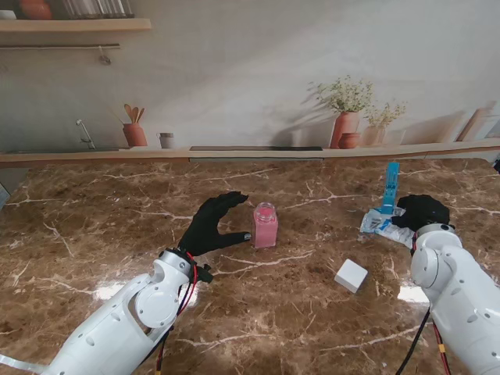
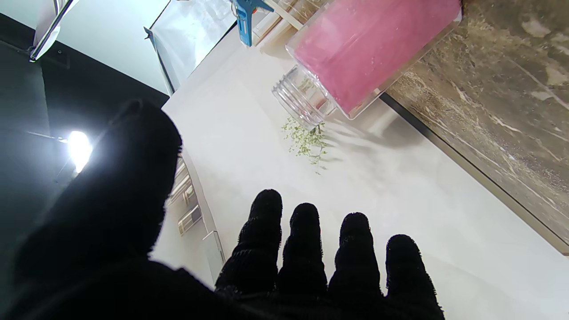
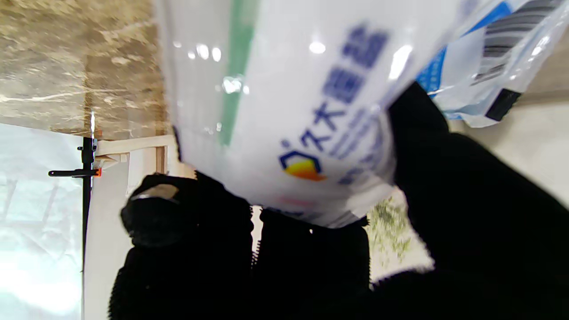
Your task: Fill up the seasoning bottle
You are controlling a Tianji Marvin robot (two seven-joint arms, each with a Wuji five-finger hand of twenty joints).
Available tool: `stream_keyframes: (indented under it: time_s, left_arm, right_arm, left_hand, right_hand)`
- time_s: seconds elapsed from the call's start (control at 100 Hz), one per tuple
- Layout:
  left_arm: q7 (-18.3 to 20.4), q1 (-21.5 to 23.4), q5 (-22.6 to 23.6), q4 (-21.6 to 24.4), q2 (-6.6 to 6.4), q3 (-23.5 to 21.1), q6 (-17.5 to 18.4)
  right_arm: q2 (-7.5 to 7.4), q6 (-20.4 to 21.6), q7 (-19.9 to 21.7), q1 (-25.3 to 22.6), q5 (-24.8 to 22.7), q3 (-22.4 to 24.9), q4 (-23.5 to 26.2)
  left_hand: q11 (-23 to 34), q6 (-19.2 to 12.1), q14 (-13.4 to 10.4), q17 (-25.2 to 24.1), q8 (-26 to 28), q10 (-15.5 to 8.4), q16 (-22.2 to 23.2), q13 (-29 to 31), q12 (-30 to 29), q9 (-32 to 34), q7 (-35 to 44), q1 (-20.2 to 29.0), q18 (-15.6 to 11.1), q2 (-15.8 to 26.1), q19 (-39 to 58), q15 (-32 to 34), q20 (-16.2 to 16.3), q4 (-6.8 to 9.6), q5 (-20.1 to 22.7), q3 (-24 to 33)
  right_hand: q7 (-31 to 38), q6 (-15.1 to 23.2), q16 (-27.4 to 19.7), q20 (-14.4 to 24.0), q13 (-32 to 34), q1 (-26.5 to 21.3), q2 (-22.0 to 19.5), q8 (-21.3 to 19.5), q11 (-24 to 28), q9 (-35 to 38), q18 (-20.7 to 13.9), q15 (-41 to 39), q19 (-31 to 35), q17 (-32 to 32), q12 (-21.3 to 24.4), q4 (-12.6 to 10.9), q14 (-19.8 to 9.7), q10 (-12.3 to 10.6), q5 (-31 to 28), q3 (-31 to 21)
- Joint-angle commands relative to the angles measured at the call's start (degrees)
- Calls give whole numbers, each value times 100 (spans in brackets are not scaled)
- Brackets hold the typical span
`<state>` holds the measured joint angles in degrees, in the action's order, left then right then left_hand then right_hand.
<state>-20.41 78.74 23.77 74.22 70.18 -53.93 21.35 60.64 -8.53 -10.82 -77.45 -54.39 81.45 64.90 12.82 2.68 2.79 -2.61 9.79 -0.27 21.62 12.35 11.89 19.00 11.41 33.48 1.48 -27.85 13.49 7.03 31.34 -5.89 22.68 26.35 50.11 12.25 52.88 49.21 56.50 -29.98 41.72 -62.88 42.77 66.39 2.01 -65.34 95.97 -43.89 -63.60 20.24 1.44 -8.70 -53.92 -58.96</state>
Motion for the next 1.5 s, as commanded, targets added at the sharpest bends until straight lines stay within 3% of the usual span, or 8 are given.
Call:
stream_keyframes:
  time_s: [0.0, 0.32, 0.47, 0.7, 0.91, 1.1, 1.22, 1.49]
  left_arm:
    - [-18, 22, 8, 40, 5, 10, 3]
    - [65, 93, -352, 264, 57, 62, 23]
    - [70, 142, -480, 399, 81, 104, 19]
    - [298, 218, -953, 603, 106, 204, 27]
    - [465, 169, -1312, 669, 147, 420, 42]
    - [599, 43, -1733, 588, 226, 674, 253]
    - [740, 25, -2196, 610, 275, 779, 405]
    - [770, 3, -2531, 668, 346, 924, 555]
  right_arm:
    - [101, -23, -160, -54, 100, 47, 127]
    - [468, 147, -1165, -600, 880, 341, 1138]
    - [638, 255, -1694, -898, 1169, 348, 1701]
    - [890, 414, -2310, -1288, 1775, 147, 2493]
    - [1114, 489, -2853, -1525, 2316, -346, 3079]
    - [1237, 685, -3218, -1614, 2511, -874, 3363]
    - [1285, 827, -3383, -1634, 2540, -1160, 3456]
    - [1345, 1047, -3667, -1583, 2410, -1651, 3474]
  left_hand:
    - [-102, 8, -162, -15, 81, -24, -20, 67, -41, 97, 51, 126, -175, 179, 160, -44, 127, 174, 209, -174]
    - [-60, 262, 235, -50, 74, 300, 205, 216, -14, 197, -13, 94, 38, 150, 1172, 168, 772, 189, 328, -275]
    - [-35, 409, 382, 114, 73, 394, 314, 282, 6, 172, -89, 42, 514, 102, 2179, 226, 1195, 209, 292, -318]
    - [-27, 473, 705, 360, 75, 456, 345, 403, 12, 88, -147, 50, 787, 69, 2747, 330, 1045, 216, 241, -449]
    - [-72, 521, 1150, 616, -9, 507, 722, 1312, -5, -194, -343, -3, 1206, -61, 3245, 941, 898, 209, -125, -459]
    - [-47, 524, 1093, 621, -102, 469, 922, 1495, -1, -347, -497, -112, 1242, -246, 3423, 1135, 891, 94, -402, -666]
    - [-40, 506, 1044, 527, -108, 435, 1111, 1467, -6, -327, -464, -178, 1253, -308, 3428, 1225, 863, 37, -343, -854]
    - [5, 536, 936, 384, -2, 440, 1193, 1552, 10, -126, -292, -217, 1257, -342, 3352, 1159, 895, 10, -120, -969]
  right_hand:
    - [236, 769, 345, 174, 474, -1167, -875, -240, 449, 221, -257, -579, 578, -210, -192, -740, -188, -10, -416, -1047]
    - [228, 770, 365, 210, 478, -1160, -923, -323, 440, 221, -257, -602, 606, -198, -167, -763, -181, -10, -406, -1022]
    - [216, 780, 373, 215, 483, -1153, -947, -350, 436, 214, -268, -617, 609, -215, -164, -772, -200, -13, -379, -994]
    - [175, 754, 368, 201, 546, -1143, -946, -357, 414, 229, -260, -624, 637, -303, -115, -793, -188, 14, -323, -991]
    - [154, 745, 387, 208, 542, -1149, -976, -346, 399, 219, -266, -664, 693, -280, -84, -801, -182, 28, -286, -956]
    - [147, 761, 397, 202, 532, -1146, -998, -341, 393, 205, -290, -695, 729, -275, -67, -806, -202, 11, -253, -924]
    - [146, 771, 395, 194, 529, -1148, -1014, -337, 389, 203, -294, -698, 734, -274, -54, -809, -203, 3, -242, -913]
    - [142, 791, 392, 174, 500, -1153, -1028, -322, 392, 182, -304, -696, 724, -251, -43, -809, -222, -3, -203, -878]
